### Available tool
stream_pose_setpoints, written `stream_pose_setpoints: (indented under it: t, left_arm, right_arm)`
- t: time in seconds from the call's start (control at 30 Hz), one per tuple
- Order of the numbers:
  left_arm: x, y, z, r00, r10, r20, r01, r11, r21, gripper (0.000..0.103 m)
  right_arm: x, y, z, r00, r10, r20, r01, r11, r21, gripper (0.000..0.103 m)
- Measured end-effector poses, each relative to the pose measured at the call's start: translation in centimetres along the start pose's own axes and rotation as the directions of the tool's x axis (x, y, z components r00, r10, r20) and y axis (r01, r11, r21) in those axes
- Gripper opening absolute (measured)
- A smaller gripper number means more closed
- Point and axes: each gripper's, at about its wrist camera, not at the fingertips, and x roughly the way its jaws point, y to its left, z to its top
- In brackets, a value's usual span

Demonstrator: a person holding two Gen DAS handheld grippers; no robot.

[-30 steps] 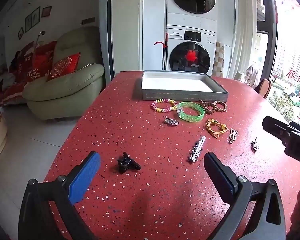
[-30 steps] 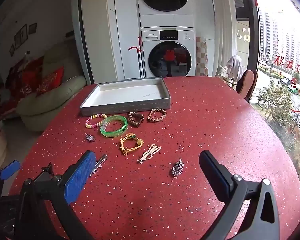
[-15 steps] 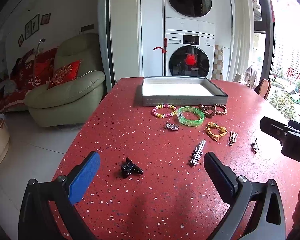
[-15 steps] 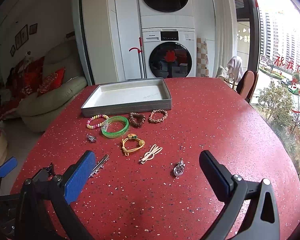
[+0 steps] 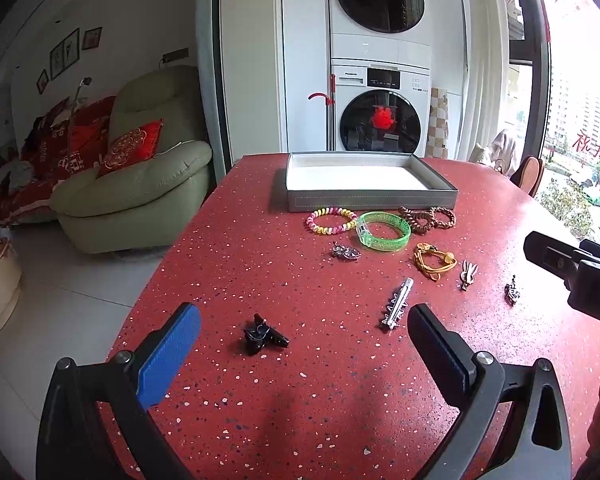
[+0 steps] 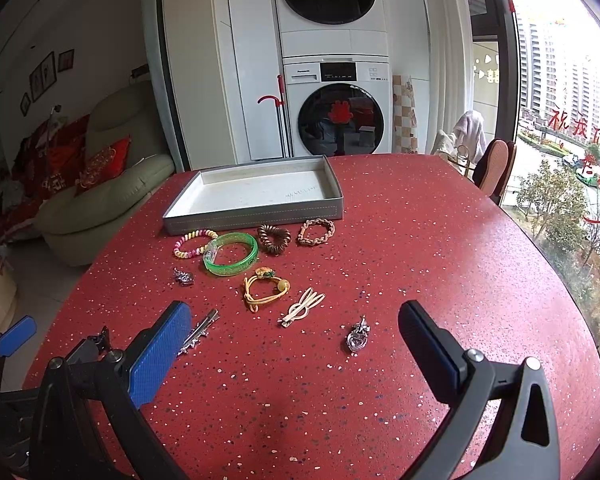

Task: Organize jewelry

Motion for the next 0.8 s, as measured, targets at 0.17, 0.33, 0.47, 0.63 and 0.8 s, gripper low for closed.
stream_pose_setpoints:
  t: [0.17, 0.33, 0.47, 0.63, 0.8]
  left_arm:
    - [-0.01, 0.0, 0.02, 1.0, 0.003, 0.001, -0.003, 1.0, 0.001, 0.103]
    - [0.01, -0.02, -0.07, 1.0, 0.003, -0.002, -0.003, 1.0, 0.0, 0.103]
    - [0.19, 0.02, -0.22, 1.0, 0.004, -0.014, -0.004, 1.0, -0.002, 0.103]
    - [0.38, 0.19, -0.22, 1.0, 0.008, -0.022, -0.008, 1.0, -0.005, 0.103]
    - [0.52, 0.28, -0.34, 0.999, 0.009, -0.03, -0.009, 1.0, -0.005, 0.103]
  right_arm:
    - [-0.11, 0.07, 0.0, 1.0, 0.003, 0.004, -0.003, 1.0, -0.002, 0.103]
    - [-0.07, 0.03, 0.0, 1.0, 0.005, 0.003, -0.005, 1.0, 0.003, 0.103]
    - [-0.13, -0.13, -0.07, 1.0, 0.006, 0.003, -0.006, 1.0, 0.005, 0.103]
    - [-0.15, -0.14, -0.12, 1.0, 0.008, 0.001, -0.008, 1.0, 0.005, 0.103]
    - [-0.12, -0.15, -0.16, 1.0, 0.011, 0.0, -0.011, 1.0, 0.003, 0.103]
